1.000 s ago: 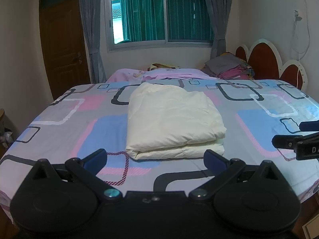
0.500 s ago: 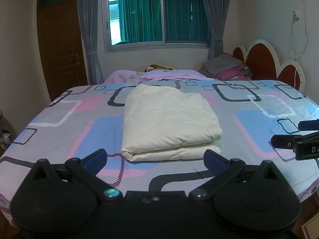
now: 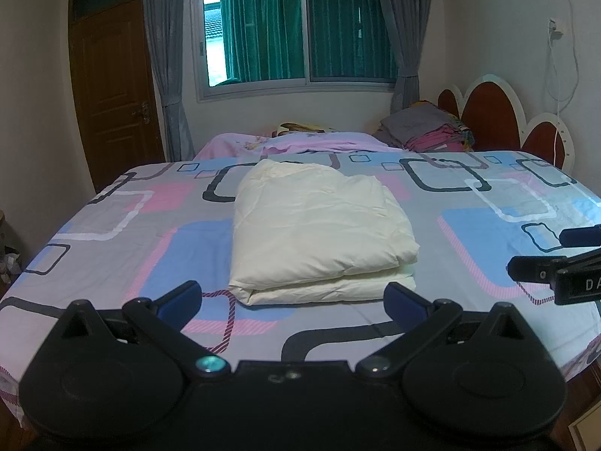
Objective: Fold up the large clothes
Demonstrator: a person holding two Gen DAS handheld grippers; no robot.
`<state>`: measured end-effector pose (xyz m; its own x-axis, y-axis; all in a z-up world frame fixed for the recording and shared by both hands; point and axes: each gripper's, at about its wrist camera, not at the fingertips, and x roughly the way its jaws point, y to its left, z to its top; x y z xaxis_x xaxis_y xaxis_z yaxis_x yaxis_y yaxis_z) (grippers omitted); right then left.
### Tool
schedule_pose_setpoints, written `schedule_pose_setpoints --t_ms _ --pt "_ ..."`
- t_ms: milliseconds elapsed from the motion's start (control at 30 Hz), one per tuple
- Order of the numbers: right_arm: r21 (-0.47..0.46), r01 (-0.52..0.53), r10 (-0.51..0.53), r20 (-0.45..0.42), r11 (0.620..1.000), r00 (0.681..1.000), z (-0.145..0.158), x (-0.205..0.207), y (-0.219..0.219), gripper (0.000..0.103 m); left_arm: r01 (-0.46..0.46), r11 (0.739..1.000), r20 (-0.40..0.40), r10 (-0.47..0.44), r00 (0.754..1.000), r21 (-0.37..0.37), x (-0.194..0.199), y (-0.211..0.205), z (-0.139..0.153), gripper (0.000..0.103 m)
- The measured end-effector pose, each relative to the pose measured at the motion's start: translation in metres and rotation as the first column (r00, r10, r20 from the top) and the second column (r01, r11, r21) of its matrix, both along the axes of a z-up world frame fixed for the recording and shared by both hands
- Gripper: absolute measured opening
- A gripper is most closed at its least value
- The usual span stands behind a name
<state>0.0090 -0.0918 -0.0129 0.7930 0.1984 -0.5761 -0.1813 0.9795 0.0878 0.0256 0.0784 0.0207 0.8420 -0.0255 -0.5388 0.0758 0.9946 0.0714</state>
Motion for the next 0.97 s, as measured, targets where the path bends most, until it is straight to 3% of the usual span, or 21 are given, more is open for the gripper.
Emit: schedule_pose_setpoints --t_ms 967 --pt "0.005 -0.016 0.016 0.005 1.000 1.000 0.0001 0.0018 -0.0032 0.103 0.020 1.000 0.012 -0.021 1.000 0.009 0.0042 0.0060 -0.0019 0.103"
